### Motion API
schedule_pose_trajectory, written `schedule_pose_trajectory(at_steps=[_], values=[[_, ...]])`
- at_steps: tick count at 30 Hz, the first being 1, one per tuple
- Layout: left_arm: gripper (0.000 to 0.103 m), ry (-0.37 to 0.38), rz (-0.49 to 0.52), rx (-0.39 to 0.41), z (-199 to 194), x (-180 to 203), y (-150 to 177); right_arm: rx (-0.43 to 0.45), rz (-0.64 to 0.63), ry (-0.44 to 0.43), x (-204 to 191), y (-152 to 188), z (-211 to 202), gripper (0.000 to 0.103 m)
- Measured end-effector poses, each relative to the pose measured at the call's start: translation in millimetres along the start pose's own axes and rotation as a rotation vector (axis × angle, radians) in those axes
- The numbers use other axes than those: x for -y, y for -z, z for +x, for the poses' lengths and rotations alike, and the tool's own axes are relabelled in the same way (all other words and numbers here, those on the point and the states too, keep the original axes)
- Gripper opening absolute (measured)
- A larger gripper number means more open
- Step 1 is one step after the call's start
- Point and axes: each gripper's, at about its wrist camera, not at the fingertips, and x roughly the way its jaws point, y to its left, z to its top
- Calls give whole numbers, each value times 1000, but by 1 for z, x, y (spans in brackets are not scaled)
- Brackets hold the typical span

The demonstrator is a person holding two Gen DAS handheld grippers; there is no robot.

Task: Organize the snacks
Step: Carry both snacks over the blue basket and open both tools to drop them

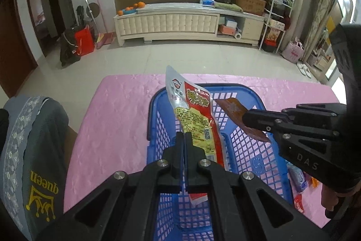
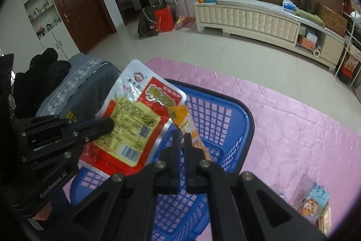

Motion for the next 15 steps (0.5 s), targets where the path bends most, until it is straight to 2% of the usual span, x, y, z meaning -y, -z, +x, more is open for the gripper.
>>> schedule_pose_trajectory(at_steps=[5,6,7,8,9,10,11,12,13,15], values=[[3,10,-11,-32,15,0,0,-20,2,7,3,-2,7,5],[12,9,-14,-35,16,0,-1,-29,-7,19,2,-1,8,5],[31,-3,-23,-36,16,-1,-1,-38,-20,29,2,-3,11,8],[42,-12,-30,-33,15,-1,-1,-50,-36,50,1,-3,13,11],[54,-21,-35,-24,12,-1,-1,-57,-40,69,2,-4,15,23],[58,-25,-34,-14,8,-1,-1,-58,-36,72,3,-2,14,44],[59,-25,-28,-5,4,0,-1,-51,-27,66,4,-1,11,56],[62,-27,-22,1,0,1,-1,-35,-15,70,6,0,7,73],[65,-32,-18,5,-3,1,0,-14,-3,89,7,1,0,80],[65,-42,-10,15,-12,2,1,7,14,89,9,2,-11,84]])
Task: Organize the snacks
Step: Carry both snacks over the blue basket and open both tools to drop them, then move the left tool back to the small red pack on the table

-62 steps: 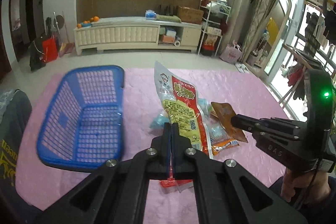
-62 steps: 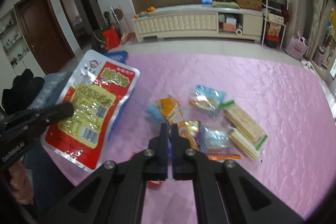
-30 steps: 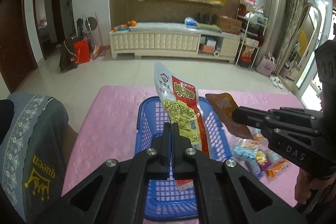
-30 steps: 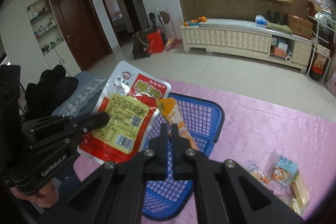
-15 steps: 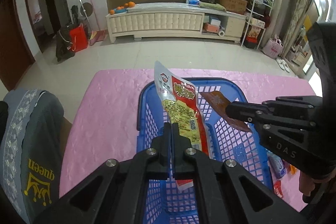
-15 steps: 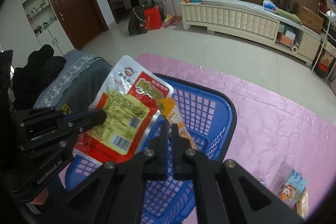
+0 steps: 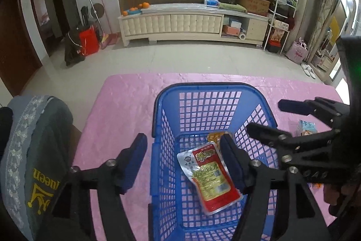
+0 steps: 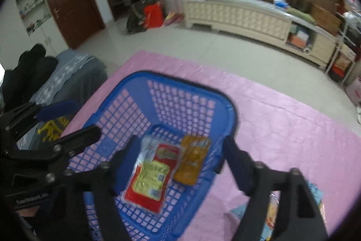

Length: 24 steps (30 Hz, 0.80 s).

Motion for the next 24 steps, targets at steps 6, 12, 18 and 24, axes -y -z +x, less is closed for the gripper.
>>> schedule_pose_trajectory(at_steps=[6,12,18,24], values=[[71,15,10,32,-32,7,7,14,49,6,4,6,-37,85],[75,40,18,65,-68,21,17,47,62,21,-2,21,-83,85],[81,82,34,100,-99,45,26,76,87,45,-1,42,-123,85],[81,123,100,113,-114,79,36,81,124,80,17,61,-146,86]])
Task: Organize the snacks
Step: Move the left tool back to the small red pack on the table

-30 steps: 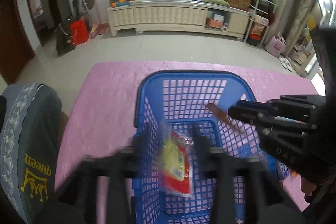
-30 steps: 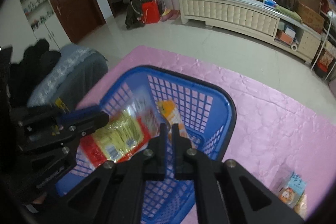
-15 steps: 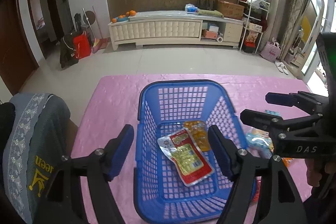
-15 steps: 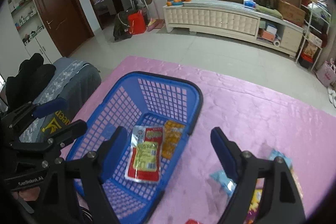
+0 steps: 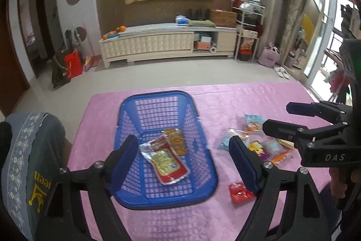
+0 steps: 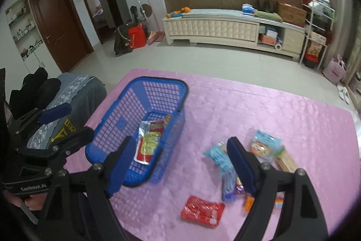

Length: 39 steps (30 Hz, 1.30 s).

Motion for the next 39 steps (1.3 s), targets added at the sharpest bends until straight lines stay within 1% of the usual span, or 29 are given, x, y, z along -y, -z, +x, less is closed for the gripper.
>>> schedule_pose_trajectory(at_steps=[5,11,16,19,20,23,27,30,35,38,39], values=[[81,24,23,-22,4,23,10,-18,36,31,21,18,-9,86],[81,84,39,-81,17,53,26,-45,87,61,50,46,-16,86],[81,133,32,-137,29,78,38,-80,144,69,78,76,-17,86],[81,166,43,-221,47,97,51,-107,176,83,93,93,-12,88],[81,165,46,-244,53,102,55,-118,189,81,97,98,-10,88],[81,169,43,-294,67,114,66,-145,227,74,114,111,-5,90],[81,189,37,-373,90,129,78,-179,263,101,128,127,5,90],[81,188,19,-413,104,134,84,-217,285,113,138,139,15,90],[81,187,-68,-520,137,133,96,-297,341,90,151,152,39,90],[81,173,-72,-552,151,133,102,-328,353,88,153,153,49,90],[84,168,-70,-561,155,134,104,-335,354,92,154,153,52,90]])
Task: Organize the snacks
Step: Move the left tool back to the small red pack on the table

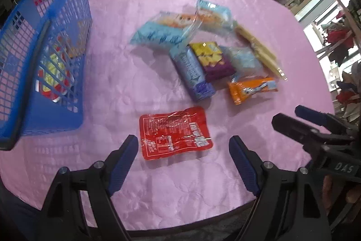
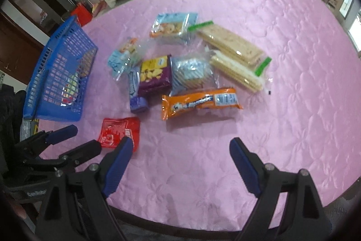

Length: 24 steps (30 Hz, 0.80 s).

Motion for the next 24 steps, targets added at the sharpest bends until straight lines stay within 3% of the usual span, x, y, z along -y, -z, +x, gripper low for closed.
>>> schedule_pose_trajectory(at_steps=[2,10,16,19,24], values=[[90,-8,-4,-15,7,-2,-2,-12,-6,8,-1,-2,6,90],[90,7,-33,-83,38,-4,-14,-31,-1,38,7,-4,23,90],[90,-96,4,-132,69,4,-19,-49,12,47,19,-2,31,90],[103,-182,-2,-130,78,3,-21,-54,21,43,23,-1,32,90],[103,-186,-21,-122,80,-2,-24,-60,32,46,32,2,33,90]])
